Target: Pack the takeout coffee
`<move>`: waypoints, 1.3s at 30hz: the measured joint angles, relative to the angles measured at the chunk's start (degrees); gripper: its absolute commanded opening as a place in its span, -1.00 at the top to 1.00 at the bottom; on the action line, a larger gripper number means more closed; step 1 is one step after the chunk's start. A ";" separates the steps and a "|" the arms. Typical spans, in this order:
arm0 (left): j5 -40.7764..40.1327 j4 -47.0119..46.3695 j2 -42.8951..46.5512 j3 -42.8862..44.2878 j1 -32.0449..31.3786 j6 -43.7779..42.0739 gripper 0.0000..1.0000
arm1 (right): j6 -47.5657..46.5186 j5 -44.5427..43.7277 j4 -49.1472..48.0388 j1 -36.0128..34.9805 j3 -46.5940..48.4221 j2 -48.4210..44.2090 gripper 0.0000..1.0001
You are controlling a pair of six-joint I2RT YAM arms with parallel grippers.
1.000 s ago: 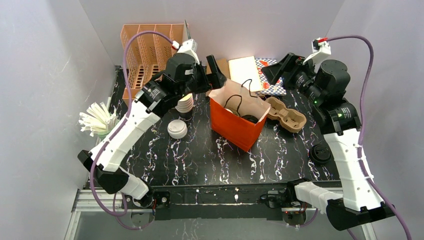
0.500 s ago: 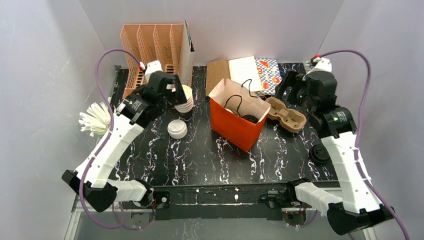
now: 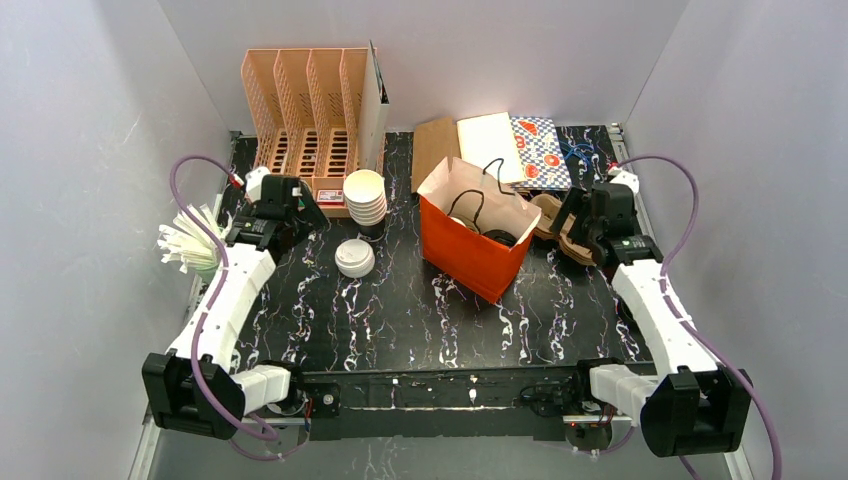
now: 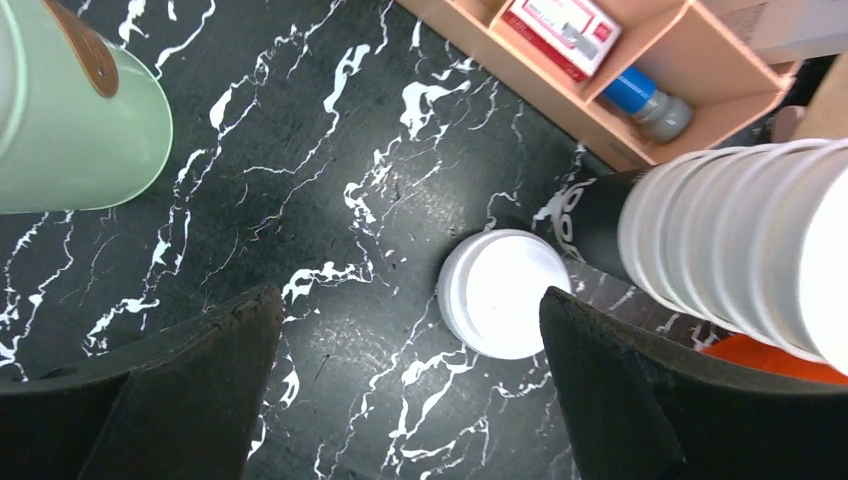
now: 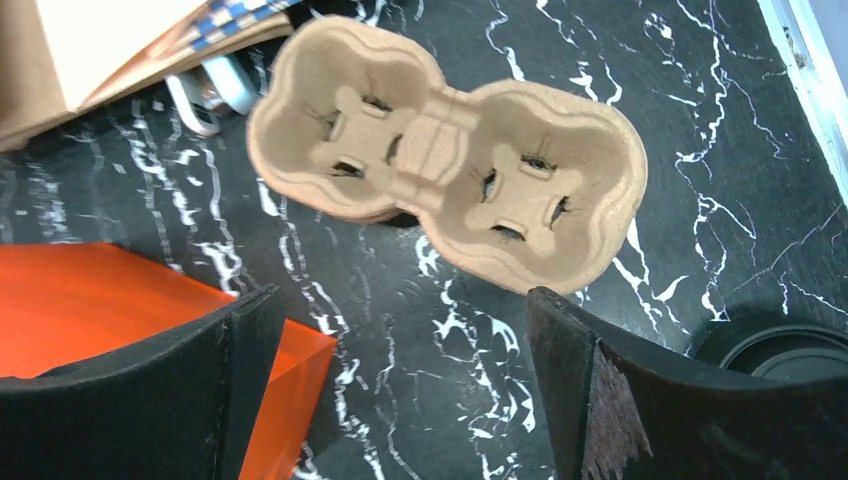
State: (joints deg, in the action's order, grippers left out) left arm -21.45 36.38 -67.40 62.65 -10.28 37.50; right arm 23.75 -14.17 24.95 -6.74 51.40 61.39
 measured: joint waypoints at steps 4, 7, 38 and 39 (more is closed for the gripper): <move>-1.99 -8.81 0.46 -8.13 0.15 -0.85 -0.96 | -1.99 -1.36 -8.07 0.02 -7.26 0.22 -0.97; -2.47 -18.03 2.47 -15.72 0.15 -4.61 -0.96 | -5.22 0.46 -19.30 0.02 -16.39 -1.51 -0.97; 5.33 -87.01 -16.13 -46.86 7.61 -31.52 -0.96 | -18.38 8.44 -90.55 6.03 -39.58 28.48 -0.97; 5.99 -88.17 -17.03 -46.84 7.61 -31.82 -0.96 | -18.10 7.80 -90.64 6.03 -39.43 28.50 -0.97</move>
State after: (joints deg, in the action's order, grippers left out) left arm -15.46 -51.79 -84.42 15.81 -2.68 5.67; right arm 5.65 -6.37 -65.69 -0.71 11.97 89.89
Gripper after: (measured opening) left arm 0.981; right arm 0.983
